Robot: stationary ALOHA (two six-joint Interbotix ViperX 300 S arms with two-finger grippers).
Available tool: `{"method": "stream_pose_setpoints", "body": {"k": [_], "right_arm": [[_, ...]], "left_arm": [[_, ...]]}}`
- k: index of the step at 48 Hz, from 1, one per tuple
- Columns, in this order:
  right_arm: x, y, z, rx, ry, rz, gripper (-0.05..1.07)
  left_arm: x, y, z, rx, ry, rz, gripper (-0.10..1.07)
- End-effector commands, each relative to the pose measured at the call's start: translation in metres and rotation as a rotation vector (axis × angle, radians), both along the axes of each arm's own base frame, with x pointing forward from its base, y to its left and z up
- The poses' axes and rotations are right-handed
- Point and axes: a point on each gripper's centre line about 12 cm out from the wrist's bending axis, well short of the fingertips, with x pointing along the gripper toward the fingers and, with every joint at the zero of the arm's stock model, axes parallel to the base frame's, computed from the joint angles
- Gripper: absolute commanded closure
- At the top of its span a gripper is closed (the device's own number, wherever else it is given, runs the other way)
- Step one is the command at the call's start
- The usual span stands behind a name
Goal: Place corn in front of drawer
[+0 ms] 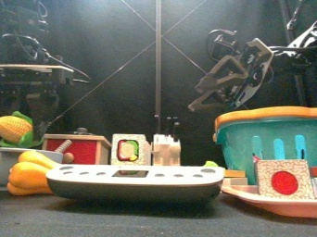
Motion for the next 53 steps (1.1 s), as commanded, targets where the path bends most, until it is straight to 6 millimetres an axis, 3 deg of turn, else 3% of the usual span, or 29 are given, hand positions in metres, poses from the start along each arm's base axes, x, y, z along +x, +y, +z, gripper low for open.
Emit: {"method": "stream_pose_setpoints", "body": {"k": [1, 25, 53], "right_arm": [[0.006, 0.000, 0.009, 0.004, -0.029, -0.001, 0.12], [0.007, -0.002, 0.006, -0.006, -0.006, -0.012, 0.12], [0.010, -0.006, 0.001, -0.006, 0.033, -0.040, 0.12]], "left_arm": [[0.006, -0.003, 0.009, -0.005, -0.032, -0.011, 0.26], [0.055, 0.006, 0.060, 0.193, -0.195, -0.231, 0.26], [0.086, 0.083, 0.039, 0.173, -0.152, -0.256, 0.26]]}}
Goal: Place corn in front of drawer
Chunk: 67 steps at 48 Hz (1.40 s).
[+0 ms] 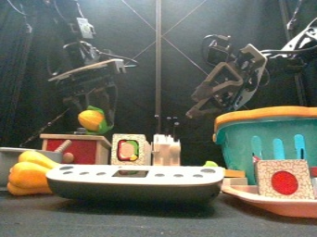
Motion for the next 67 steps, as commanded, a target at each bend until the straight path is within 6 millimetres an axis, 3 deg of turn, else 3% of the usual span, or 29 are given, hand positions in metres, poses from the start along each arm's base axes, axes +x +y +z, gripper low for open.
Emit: {"method": "stream_pose_setpoints", "body": {"k": [1, 6, 25, 43, 59, 67], "right_arm": [[0.004, -0.001, 0.008, -0.001, -0.023, -0.003, 0.12], [0.005, -0.001, 0.008, -0.002, -0.021, -0.004, 0.12], [0.006, -0.001, 0.007, -0.002, -0.014, -0.007, 0.12], [0.014, -0.002, 0.010, -0.005, -0.023, -0.003, 0.12], [0.020, -0.003, 0.016, -0.011, -0.042, -0.004, 0.12], [0.027, -0.004, 0.026, -0.019, -0.072, -0.003, 0.12]], "left_arm": [[0.007, 0.014, 0.007, -0.005, -0.017, 0.017, 0.26], [0.007, 0.024, -0.003, -0.030, 0.010, 0.040, 0.26], [0.017, 0.031, -0.031, -0.051, 0.064, 0.003, 0.25], [0.020, 0.030, -0.030, -0.055, 0.066, -0.006, 0.10], [0.021, 0.030, -0.030, -0.050, 0.067, -0.013, 0.10], [0.021, 0.031, -0.020, -0.036, 0.050, -0.039, 0.10]]}}
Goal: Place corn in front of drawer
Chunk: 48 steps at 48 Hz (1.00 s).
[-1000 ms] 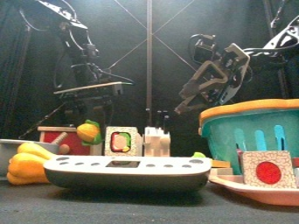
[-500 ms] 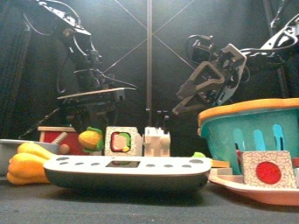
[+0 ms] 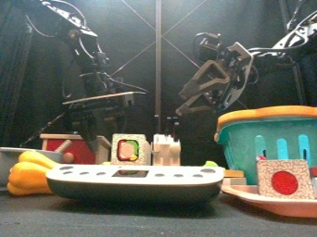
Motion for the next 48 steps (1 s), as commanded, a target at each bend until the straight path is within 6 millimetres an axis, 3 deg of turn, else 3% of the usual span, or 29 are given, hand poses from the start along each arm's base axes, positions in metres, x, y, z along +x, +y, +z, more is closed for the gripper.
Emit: {"method": "stream_pose_setpoints", "body": {"k": [1, 15, 22, 34, 48], "right_arm": [[0.007, -0.001, 0.018, -0.006, -0.054, 0.001, 0.12], [0.027, -0.005, 0.021, -0.014, -0.067, 0.002, 0.12], [0.032, -0.007, 0.008, -0.035, -0.028, 0.014, 0.12], [0.034, -0.021, 0.012, -0.089, 0.004, -0.016, 0.12], [0.028, 0.001, 0.021, -0.075, -0.016, 0.021, 0.12]], "left_arm": [[0.006, 0.002, 0.021, 0.011, -0.059, -0.013, 0.10], [0.001, 0.002, 0.036, 0.022, -0.086, -0.037, 0.10], [-0.006, 0.002, 0.026, 0.017, -0.054, -0.031, 0.10], [-0.005, 0.000, 0.023, 0.020, -0.041, -0.044, 0.10], [-0.002, -0.006, 0.019, 0.020, -0.035, -0.064, 0.10]]}}
